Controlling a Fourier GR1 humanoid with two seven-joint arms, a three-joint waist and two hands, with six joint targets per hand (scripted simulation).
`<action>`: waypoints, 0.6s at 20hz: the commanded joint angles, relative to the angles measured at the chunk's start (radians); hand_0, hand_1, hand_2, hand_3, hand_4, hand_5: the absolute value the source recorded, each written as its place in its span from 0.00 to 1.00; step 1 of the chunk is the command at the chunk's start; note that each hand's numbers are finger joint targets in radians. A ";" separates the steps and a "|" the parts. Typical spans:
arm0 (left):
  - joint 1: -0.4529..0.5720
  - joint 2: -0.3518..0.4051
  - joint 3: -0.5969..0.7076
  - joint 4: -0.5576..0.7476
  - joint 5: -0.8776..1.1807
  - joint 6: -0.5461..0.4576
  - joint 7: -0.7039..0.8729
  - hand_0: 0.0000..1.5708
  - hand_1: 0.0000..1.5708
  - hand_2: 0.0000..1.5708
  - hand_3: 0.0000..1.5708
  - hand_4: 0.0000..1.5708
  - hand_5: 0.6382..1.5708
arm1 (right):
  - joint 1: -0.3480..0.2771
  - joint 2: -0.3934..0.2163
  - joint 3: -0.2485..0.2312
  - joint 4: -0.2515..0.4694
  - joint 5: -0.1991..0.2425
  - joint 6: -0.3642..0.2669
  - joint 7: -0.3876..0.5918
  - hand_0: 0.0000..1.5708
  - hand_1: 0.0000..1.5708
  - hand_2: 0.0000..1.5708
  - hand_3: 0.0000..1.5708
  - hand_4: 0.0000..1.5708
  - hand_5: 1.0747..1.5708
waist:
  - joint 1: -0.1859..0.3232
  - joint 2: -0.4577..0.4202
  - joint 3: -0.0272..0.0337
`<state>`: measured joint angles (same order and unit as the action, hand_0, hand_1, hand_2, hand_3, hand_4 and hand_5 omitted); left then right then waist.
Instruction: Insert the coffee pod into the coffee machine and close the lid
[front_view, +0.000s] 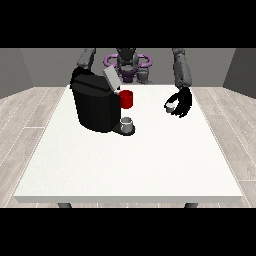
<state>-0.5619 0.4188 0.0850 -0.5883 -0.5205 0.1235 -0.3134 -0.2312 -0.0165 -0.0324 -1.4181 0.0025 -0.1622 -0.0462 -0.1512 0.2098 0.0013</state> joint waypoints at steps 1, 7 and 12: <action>-0.001 -0.020 -0.026 0.028 -0.055 0.061 -0.022 0.62 0.62 0.69 0.55 0.21 1.00 | 0.006 -0.017 -0.017 0.005 -0.019 0.019 0.008 0.00 0.00 0.00 0.00 0.34 1.00 | -0.004 -0.011 -0.0016; -0.051 0.024 -0.036 0.068 -0.100 0.021 -0.008 0.71 0.71 0.75 0.61 0.18 1.00 | -0.054 0.007 -0.010 0.035 0.003 -0.031 0.010 0.00 0.00 0.00 0.00 0.27 1.00 | 0.016 0.014 -0.0016; -0.050 -0.011 -0.039 0.034 -0.094 0.009 -0.055 0.91 0.91 0.93 0.91 0.36 1.00 | 0.012 -0.033 -0.039 0.055 -0.044 0.032 0.017 0.00 0.00 0.00 0.00 0.28 1.00 | 0.006 -0.060 -0.0014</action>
<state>-0.6069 0.4272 0.0487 -0.5437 -0.6119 0.1352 -0.3475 -0.2419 -0.0215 -0.0553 -1.3746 -0.0160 -0.1696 -0.0413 -0.1396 0.1826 0.0002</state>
